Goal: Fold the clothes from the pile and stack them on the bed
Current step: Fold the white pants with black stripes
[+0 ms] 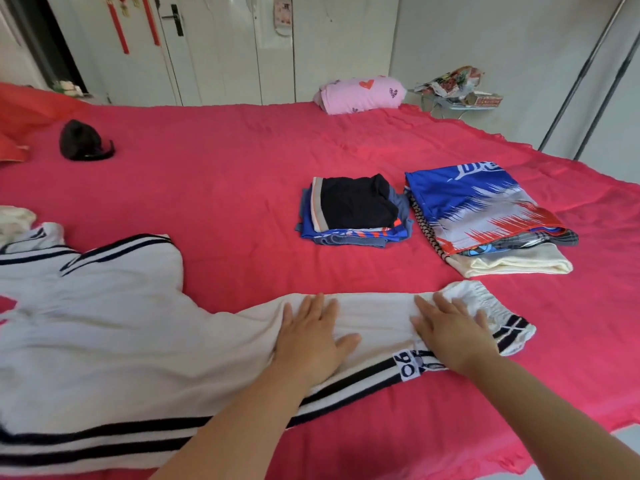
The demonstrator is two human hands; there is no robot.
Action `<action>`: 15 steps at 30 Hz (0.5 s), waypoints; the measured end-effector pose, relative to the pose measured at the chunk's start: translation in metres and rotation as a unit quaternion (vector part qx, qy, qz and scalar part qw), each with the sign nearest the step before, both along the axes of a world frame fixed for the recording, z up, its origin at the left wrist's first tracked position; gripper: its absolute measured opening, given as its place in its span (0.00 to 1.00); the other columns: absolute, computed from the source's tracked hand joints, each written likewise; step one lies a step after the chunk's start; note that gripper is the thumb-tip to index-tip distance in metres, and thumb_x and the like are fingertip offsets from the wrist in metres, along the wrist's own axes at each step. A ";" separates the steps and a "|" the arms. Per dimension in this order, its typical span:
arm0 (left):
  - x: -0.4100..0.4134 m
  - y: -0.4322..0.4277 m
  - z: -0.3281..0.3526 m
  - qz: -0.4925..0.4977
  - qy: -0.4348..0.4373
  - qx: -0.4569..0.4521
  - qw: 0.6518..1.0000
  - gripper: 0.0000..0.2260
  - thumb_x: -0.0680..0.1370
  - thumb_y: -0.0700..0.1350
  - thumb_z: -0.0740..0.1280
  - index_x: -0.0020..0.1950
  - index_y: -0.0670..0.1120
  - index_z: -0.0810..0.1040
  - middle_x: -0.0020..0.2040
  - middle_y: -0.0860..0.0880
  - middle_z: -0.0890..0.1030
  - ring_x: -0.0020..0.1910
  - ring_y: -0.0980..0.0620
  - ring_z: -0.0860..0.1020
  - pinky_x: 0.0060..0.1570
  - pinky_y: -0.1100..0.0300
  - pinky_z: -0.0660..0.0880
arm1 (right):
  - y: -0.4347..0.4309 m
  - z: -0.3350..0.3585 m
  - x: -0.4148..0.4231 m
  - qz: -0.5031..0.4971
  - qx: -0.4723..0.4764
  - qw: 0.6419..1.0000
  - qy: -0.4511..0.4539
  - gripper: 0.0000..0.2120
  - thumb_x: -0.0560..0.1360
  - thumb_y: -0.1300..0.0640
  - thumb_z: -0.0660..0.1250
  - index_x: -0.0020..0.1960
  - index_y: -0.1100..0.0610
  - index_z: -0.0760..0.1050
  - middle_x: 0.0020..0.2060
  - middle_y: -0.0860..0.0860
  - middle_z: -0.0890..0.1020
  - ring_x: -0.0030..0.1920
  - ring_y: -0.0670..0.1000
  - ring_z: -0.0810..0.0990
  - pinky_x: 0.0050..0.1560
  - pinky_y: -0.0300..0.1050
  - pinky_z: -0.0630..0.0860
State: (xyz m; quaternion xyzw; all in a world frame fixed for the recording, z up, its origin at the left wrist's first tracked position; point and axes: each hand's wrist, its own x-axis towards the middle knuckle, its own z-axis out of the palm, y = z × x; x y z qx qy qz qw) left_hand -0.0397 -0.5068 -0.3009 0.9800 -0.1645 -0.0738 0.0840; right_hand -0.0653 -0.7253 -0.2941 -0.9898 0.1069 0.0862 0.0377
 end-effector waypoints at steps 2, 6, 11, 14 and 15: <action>0.001 0.009 0.009 -0.007 -0.031 -0.037 0.999 0.30 0.79 0.60 0.52 0.77 0.50 0.49 0.78 0.49 0.47 0.76 0.51 0.45 0.73 0.50 0.39 | 0.007 0.009 0.008 -0.015 -0.016 0.999 -0.024 0.23 0.79 0.45 0.51 0.74 0.47 0.56 0.73 0.50 0.60 0.73 0.54 0.58 0.70 0.61 0.54; 0.007 0.057 0.029 0.008 -0.134 -0.100 0.986 0.25 0.81 0.55 0.55 0.76 0.50 0.54 0.77 0.49 0.52 0.76 0.51 0.50 0.73 0.54 0.44 | 0.049 0.026 0.031 0.032 0.052 0.986 -0.154 0.21 0.76 0.51 0.62 0.68 0.53 0.69 0.64 0.55 0.74 0.63 0.58 0.72 0.65 0.56 0.67; 0.017 0.184 0.023 0.163 -0.118 -0.042 0.979 0.25 0.81 0.54 0.51 0.77 0.49 0.51 0.77 0.48 0.51 0.76 0.50 0.50 0.73 0.52 0.48 | 0.156 0.026 0.057 0.165 0.136 0.962 -0.171 0.19 0.73 0.57 0.67 0.63 0.57 0.74 0.59 0.58 0.78 0.60 0.59 0.75 0.61 0.51 0.70; 0.019 0.250 0.014 0.235 -0.077 -0.010 0.969 0.25 0.82 0.53 0.49 0.77 0.49 0.47 0.78 0.48 0.49 0.76 0.48 0.48 0.73 0.50 0.47 | 0.225 0.022 0.074 0.232 0.145 0.949 -0.159 0.19 0.75 0.55 0.64 0.66 0.55 0.71 0.62 0.55 0.76 0.63 0.56 0.72 0.63 0.44 0.66; 0.019 0.266 0.008 0.246 -0.073 -0.010 0.967 0.25 0.82 0.54 0.48 0.77 0.49 0.47 0.78 0.48 0.48 0.76 0.47 0.47 0.73 0.49 0.46 | 0.245 0.020 0.082 0.253 0.148 0.942 -0.164 0.19 0.76 0.55 0.63 0.67 0.55 0.71 0.62 0.54 0.75 0.63 0.55 0.72 0.64 0.43 0.65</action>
